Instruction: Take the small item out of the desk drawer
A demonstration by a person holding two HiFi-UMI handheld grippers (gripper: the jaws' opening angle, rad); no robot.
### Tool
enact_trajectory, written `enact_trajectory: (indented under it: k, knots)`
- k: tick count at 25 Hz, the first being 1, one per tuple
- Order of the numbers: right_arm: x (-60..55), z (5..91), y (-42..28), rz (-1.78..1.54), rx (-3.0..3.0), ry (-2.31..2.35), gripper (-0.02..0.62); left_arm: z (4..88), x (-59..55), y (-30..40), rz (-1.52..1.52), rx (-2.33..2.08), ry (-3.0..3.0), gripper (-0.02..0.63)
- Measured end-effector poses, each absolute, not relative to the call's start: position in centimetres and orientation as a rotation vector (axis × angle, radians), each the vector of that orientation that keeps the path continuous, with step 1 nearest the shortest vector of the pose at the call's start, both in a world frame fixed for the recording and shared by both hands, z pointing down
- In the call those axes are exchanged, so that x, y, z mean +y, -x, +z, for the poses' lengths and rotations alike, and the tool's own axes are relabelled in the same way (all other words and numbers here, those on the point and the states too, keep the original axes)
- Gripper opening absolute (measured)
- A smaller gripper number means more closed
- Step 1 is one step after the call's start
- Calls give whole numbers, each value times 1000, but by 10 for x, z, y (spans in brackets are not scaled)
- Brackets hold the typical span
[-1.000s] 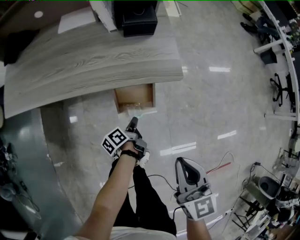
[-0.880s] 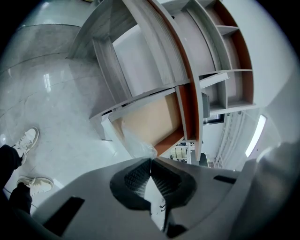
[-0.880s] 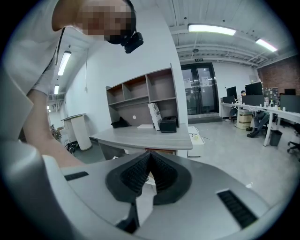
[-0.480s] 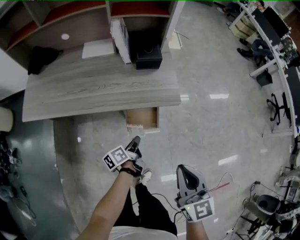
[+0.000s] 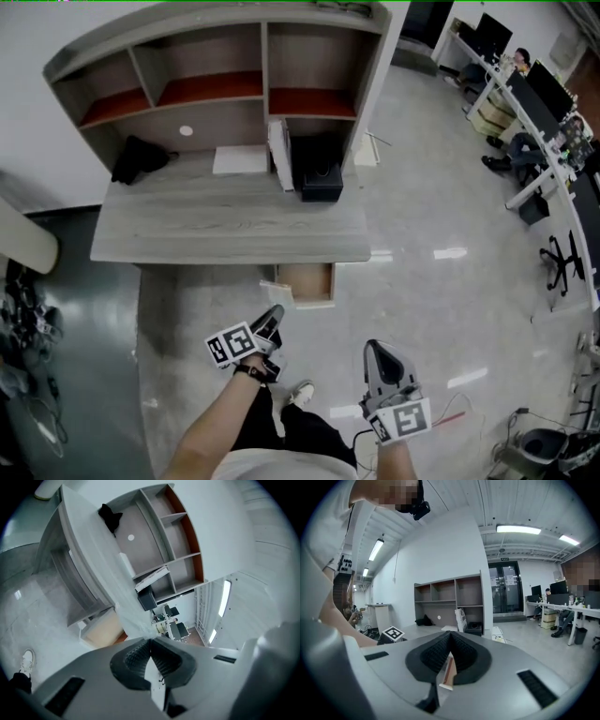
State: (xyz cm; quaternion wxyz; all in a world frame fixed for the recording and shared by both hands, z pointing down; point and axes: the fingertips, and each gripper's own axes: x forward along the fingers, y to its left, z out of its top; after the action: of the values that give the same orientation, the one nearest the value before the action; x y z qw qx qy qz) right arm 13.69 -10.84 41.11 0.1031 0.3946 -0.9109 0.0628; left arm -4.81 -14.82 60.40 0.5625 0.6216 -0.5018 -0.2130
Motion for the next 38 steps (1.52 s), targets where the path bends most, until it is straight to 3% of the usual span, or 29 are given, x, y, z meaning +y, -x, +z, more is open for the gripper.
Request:
enact_trajectory:
  k: [19, 38]
  knots:
    - [-120, 327, -147, -31, -2716, -1288, 21, 425, -112, 151, -502, -1420, -1915, 17]
    - [-123, 301, -186, -74, -2649, -1473, 21, 342, -50, 213, -475, -1736, -2046, 15]
